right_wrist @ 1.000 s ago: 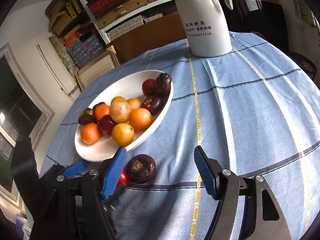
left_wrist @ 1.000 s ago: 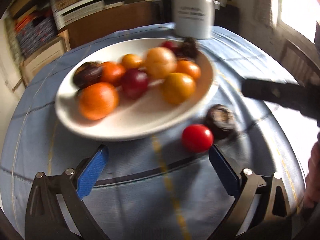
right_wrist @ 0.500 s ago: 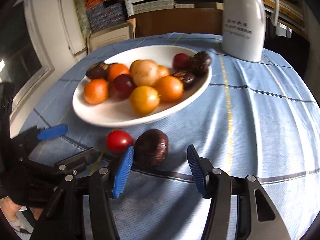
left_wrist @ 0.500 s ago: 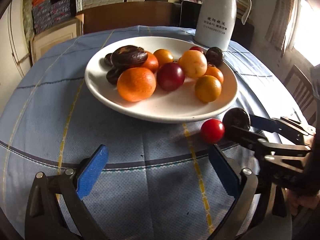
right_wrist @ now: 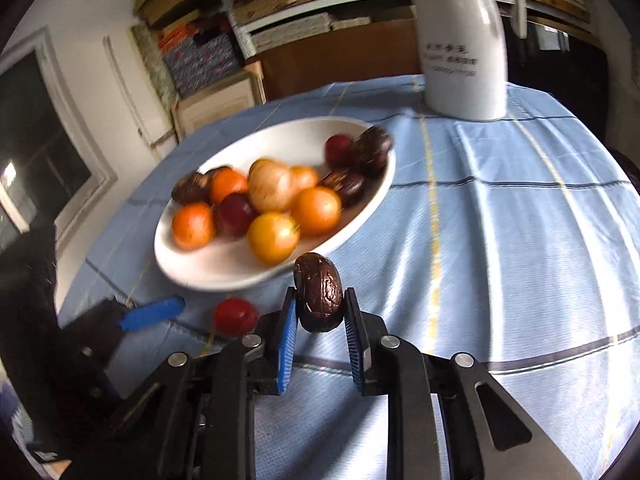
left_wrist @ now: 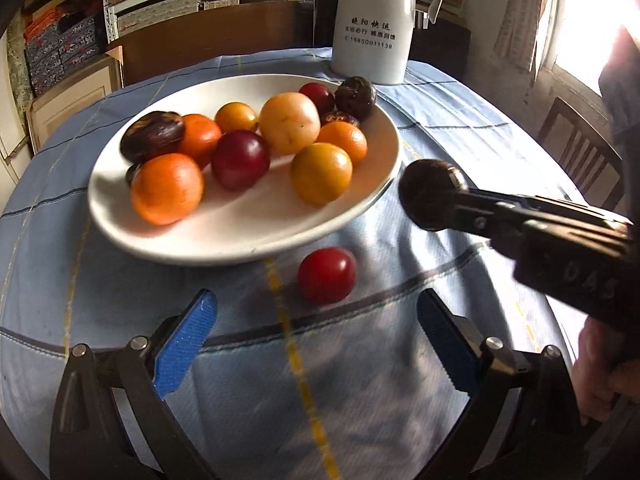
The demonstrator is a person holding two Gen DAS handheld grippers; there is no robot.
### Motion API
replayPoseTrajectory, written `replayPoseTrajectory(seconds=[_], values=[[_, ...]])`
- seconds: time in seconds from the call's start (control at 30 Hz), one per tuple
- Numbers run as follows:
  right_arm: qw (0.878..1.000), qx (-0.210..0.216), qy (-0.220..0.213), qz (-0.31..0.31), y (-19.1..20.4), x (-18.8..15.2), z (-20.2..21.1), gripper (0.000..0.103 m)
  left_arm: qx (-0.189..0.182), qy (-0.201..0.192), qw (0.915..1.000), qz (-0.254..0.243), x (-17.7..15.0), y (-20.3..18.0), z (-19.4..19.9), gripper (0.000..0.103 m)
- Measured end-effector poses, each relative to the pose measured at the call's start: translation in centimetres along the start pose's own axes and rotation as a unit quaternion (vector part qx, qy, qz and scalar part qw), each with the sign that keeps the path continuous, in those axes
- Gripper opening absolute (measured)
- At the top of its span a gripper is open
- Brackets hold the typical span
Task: Organize fruits
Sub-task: 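Grasp the dark brown fruit with the right tool while the left tool grasps the cherry tomato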
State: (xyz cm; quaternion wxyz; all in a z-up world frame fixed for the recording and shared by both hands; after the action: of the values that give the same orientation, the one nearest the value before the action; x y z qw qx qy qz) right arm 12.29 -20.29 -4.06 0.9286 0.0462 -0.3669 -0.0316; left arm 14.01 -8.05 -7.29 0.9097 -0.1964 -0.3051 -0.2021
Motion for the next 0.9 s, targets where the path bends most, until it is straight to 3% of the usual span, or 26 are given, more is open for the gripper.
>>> replayPoseTrajectory(seconds=[0.03,0.07,0.1,0.13,0.27,0.47,0.6,0.73,0.9], values=[[1.000,0.000,0.002,-0.006,-0.3,0.1,0.0,0.023,-0.002,-0.003,1.0000,0.003,0.2,-0.1,-0.1,0.091],[1.000,0.000,0.004,-0.011,-0.5,0.1,-0.1,0.023,-0.007,0.000,0.9999,0.008,0.3,0.0,-0.4,0.068],[1.000,0.002,0.004,-0.014,-0.6,0.2,-0.1,0.023,-0.006,0.003,0.9999,0.011,0.4,0.0,-0.7,0.058],[1.000,0.003,0.004,-0.015,-0.6,0.2,-0.1,0.023,-0.003,0.001,0.9999,0.010,0.6,-0.1,-0.8,0.057],[1.000,0.006,0.004,-0.020,-0.8,0.2,-0.1,0.023,-0.008,-0.001,0.9999,0.009,0.7,-0.3,-0.8,0.030],[1.000,0.011,0.000,-0.024,-0.8,0.1,0.1,0.023,-0.047,-0.016,0.9985,0.021,-0.5,-0.1,1.1,0.029],[0.999,0.023,-0.019,-0.031,-0.9,0.3,1.3,0.023,-0.063,-0.053,0.9964,0.019,-0.6,-0.1,4.3,0.029],[0.998,0.039,-0.043,-0.039,-0.4,1.8,2.5,0.023,-0.026,-0.087,0.9956,0.021,2.5,2.5,6.7,0.029],[0.998,0.025,-0.056,-0.024,1.7,6.3,1.6,0.023,-0.009,-0.111,0.9921,0.058,7.8,7.5,6.8,0.029]])
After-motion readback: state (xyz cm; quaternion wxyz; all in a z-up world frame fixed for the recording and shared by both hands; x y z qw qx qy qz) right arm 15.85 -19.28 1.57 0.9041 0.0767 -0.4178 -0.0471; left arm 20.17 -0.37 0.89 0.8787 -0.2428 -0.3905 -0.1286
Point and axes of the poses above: each gripper's, at about its wrist camera, not at the fingertips, and z roughly against the way its jaws point, y to its left, x to its top, the point moved 3 cm from there along -z, roughly the way its jaws point, and after that the axes turned 15 degrees about -x, right-handed, at the moved point
